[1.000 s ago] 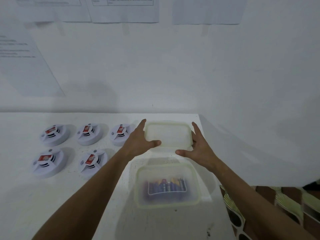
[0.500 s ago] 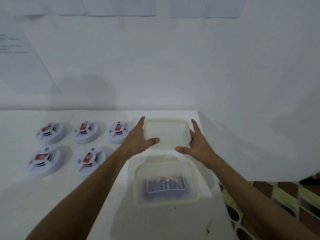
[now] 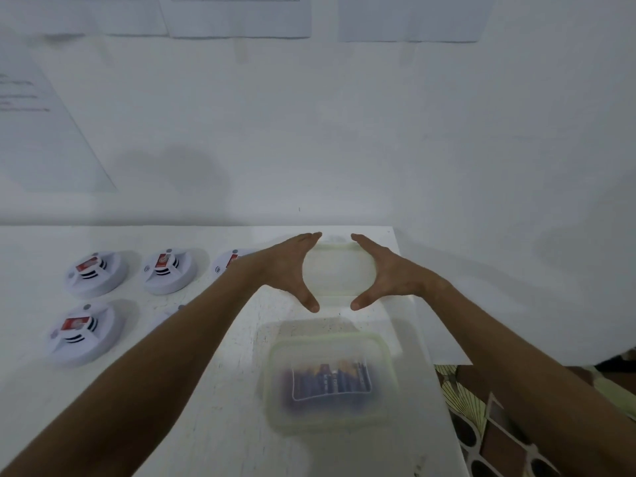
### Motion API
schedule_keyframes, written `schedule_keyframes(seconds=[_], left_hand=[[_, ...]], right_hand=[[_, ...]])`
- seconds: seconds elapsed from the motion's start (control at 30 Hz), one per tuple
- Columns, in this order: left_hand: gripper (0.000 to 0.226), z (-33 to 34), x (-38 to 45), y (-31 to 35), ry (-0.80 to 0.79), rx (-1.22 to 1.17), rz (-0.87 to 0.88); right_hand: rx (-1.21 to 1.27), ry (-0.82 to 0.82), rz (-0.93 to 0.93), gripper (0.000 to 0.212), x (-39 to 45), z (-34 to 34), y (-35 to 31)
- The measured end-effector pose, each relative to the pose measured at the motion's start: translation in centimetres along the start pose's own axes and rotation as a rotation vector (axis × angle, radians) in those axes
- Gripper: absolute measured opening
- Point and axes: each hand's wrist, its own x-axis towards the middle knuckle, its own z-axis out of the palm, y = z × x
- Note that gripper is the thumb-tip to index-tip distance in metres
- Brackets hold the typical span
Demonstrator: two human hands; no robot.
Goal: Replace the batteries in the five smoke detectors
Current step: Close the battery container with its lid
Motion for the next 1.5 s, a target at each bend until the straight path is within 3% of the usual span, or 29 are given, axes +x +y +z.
schedule_keyframes(seconds=[0.43,0.87,1.23,1.4,1.5], left_hand=[[0.130,1.5,0.4,-0.6,0.126,-0.109,0.051],[0.127,1.9,0.6,-0.5,0.105,-0.082,0.055],[0.139,1.5,-1.2,-0.3,0.206,-0.084,0.059],[0.123,2.0,-7.8,0.1,0.378,-0.386,-0.007],[0.125,5.2,-14.0,0.5,0.353,-0.550,0.019]], right_hand=[[0.087,0.123,-0.152,0.129,1.4,1.6,1.1],[0.085,0.115,-0.145,0.128,1.3,1.7,1.0],[0.030,0.127,-0.125,0.137,0.2,1.6,0.9],[0.209,0.269,-0.046,0.123,-5.0,2.2,0.2],[0.306,0.298,-0.075,0.114,-10.0,4.3,0.6]])
